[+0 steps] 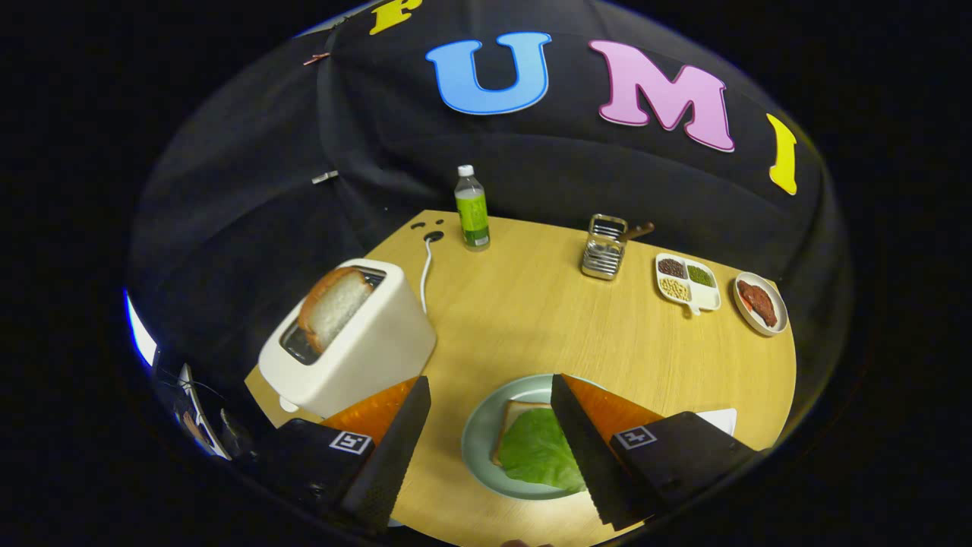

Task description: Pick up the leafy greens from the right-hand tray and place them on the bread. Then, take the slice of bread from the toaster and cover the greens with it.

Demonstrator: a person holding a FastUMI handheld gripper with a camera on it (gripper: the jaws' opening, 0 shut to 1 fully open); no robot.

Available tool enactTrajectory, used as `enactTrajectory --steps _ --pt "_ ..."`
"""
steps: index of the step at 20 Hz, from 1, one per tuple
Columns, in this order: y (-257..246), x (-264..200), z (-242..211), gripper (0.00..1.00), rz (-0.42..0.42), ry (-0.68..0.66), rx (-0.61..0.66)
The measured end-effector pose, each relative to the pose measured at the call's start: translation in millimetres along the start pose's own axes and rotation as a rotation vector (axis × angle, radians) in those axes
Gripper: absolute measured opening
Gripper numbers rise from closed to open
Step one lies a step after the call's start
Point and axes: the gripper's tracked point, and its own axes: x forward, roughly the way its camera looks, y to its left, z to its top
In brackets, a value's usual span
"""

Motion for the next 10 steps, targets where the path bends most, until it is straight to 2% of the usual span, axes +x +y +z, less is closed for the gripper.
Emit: enactTrajectory --steps 3,10 --pt "36 -2 19 0.99 0.073 -0.011 -0.013" --pt "100 10 40 0.99 0.168 -0.025 -0.073"
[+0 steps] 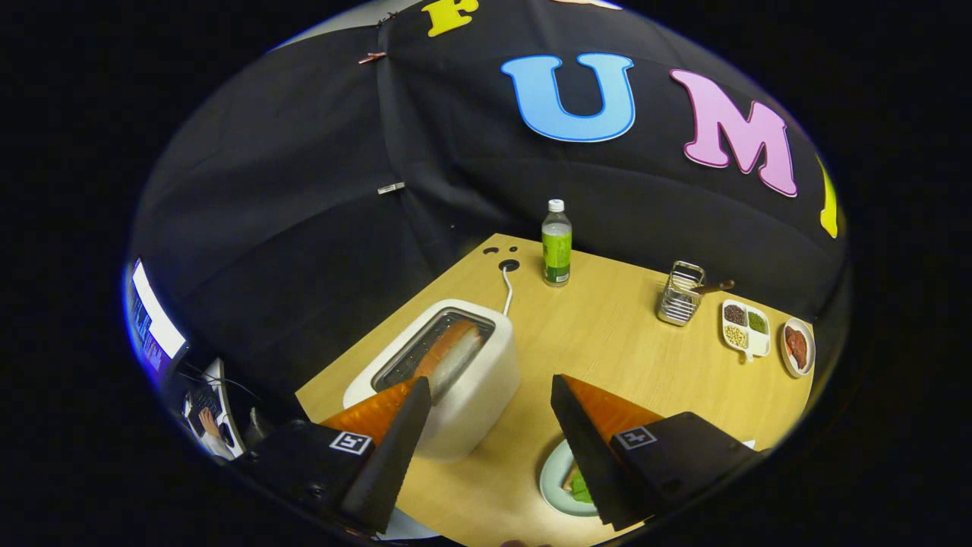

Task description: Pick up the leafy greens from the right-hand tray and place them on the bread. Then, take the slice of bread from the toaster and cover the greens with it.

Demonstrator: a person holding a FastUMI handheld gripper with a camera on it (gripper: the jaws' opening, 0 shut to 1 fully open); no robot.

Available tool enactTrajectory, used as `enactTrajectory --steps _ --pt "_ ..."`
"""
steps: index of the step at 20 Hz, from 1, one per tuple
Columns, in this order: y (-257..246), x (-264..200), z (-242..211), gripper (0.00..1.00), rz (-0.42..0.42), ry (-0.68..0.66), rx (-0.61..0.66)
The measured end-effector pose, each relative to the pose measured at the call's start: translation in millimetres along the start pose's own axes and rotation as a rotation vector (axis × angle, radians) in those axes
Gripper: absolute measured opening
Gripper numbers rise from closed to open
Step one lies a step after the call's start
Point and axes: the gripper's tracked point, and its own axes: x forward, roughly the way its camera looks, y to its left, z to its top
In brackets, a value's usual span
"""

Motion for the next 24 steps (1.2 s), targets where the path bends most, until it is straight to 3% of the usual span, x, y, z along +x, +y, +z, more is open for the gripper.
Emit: enactTrajectory --steps 8,16,24 --pt "40 42 2 0.99 0.05 0.028 -0.043" --pt "30 91 -13 0.98 -0.041 0.069 -0.057" --pt "29 102 -21 0.51 -0.095 0.073 -0.112"
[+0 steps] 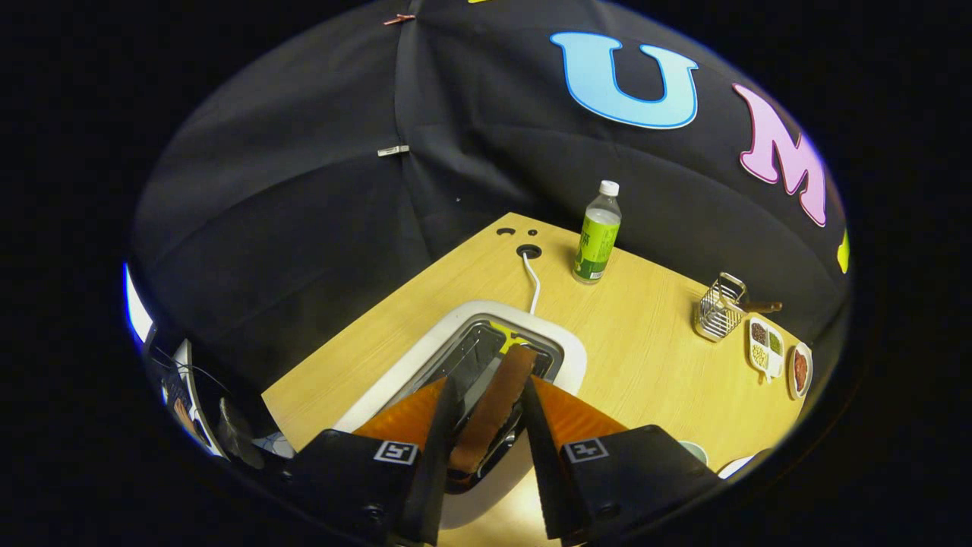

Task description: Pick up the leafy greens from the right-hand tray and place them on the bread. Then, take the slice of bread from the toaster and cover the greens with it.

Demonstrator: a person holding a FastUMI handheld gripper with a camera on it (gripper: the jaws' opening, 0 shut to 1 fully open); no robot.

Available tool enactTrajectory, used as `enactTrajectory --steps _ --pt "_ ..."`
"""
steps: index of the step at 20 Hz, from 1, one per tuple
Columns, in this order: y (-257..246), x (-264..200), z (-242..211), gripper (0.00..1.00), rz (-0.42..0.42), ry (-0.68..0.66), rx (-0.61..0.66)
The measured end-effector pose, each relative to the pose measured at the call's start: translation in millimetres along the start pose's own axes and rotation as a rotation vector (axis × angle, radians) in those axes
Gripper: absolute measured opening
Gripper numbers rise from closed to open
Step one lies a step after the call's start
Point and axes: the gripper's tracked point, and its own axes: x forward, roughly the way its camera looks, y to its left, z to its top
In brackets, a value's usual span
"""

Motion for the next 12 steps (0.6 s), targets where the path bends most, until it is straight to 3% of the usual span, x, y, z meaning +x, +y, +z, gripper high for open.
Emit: enactTrajectory --steps 2,3,7,12 --pt "-3 0 -1 0.4 -0.014 0.007 -0.004" --pt "-3 -2 -2 0.3 -0.013 0.013 0.005" --pt "-1 -2 -1 0.19 0.006 0.039 0.077" --pt "-1 -15 12 0.13 0.083 -0.012 0.02"
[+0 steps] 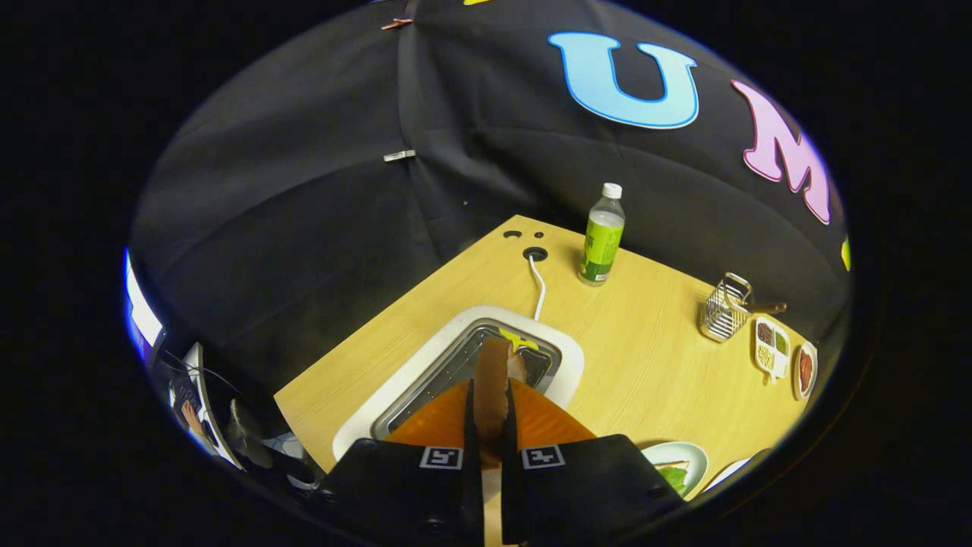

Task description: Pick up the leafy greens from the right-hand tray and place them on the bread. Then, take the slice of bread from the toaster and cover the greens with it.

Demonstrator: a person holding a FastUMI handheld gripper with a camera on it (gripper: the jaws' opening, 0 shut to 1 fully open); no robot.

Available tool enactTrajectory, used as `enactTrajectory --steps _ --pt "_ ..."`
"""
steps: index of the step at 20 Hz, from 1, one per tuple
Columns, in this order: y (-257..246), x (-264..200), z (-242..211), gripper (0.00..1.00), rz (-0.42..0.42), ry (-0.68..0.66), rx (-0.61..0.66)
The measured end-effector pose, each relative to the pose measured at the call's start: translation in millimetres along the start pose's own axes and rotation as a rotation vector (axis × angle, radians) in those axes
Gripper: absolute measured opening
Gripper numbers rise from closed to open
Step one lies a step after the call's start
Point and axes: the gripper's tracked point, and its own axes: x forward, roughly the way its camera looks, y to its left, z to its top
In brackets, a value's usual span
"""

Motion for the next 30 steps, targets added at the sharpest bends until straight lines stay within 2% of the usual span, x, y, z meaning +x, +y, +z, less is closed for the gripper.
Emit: enactTrajectory --steps 11,18,24,30 --pt "-16 -60 48 0.11 0.025 -0.085 0.079" --pt "-73 -102 63 0.11 -0.035 -0.154 0.172" --pt "-139 -116 17 0.11 -0.125 -0.115 0.307" --pt "-176 -110 -65 0.11 -0.162 0.013 0.454"
